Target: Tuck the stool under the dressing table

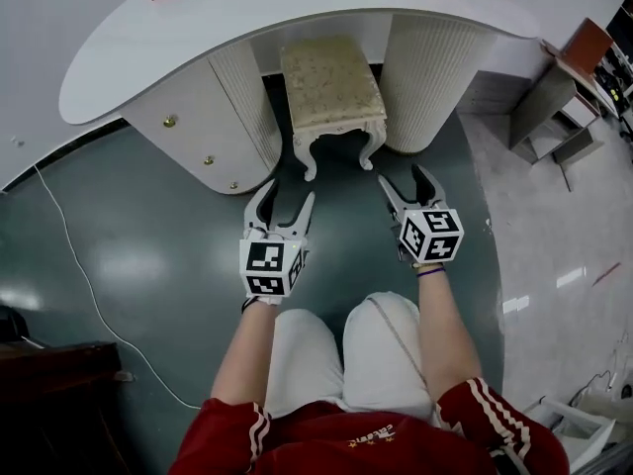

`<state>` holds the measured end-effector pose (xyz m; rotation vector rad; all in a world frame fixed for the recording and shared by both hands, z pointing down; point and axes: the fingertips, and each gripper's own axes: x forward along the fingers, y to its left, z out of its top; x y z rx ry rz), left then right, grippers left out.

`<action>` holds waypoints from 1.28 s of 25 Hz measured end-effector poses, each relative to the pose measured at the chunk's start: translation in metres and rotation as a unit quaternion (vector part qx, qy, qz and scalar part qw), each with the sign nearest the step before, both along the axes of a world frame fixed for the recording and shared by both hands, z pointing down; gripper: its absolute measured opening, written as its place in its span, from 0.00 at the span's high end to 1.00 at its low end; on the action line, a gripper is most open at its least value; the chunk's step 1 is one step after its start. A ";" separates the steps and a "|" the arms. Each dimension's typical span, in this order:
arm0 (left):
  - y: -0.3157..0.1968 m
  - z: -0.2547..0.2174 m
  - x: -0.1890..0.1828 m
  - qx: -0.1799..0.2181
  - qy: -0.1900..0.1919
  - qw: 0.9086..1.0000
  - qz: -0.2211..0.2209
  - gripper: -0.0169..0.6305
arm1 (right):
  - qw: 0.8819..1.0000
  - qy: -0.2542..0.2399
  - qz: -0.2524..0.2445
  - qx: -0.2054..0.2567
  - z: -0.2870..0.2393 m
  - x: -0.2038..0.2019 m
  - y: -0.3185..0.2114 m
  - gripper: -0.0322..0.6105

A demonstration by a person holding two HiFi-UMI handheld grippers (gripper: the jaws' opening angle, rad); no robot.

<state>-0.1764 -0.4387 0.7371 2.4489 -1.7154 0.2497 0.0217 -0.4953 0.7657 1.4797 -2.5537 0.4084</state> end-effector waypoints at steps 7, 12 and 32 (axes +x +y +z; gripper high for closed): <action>0.042 -0.108 -0.008 -0.006 0.021 0.999 0.039 0.60 | 0.997 0.049 -0.053 -0.039 -0.090 0.002 0.026 0.45; 0.093 -0.208 -0.060 -0.028 0.026 0.999 -0.004 0.61 | 0.993 0.059 -0.072 -0.066 -0.194 -0.006 0.061 0.45; 0.291 -0.590 -0.172 0.098 0.055 0.992 -0.060 0.64 | 0.997 0.005 -0.062 0.044 -0.576 -0.073 0.220 0.45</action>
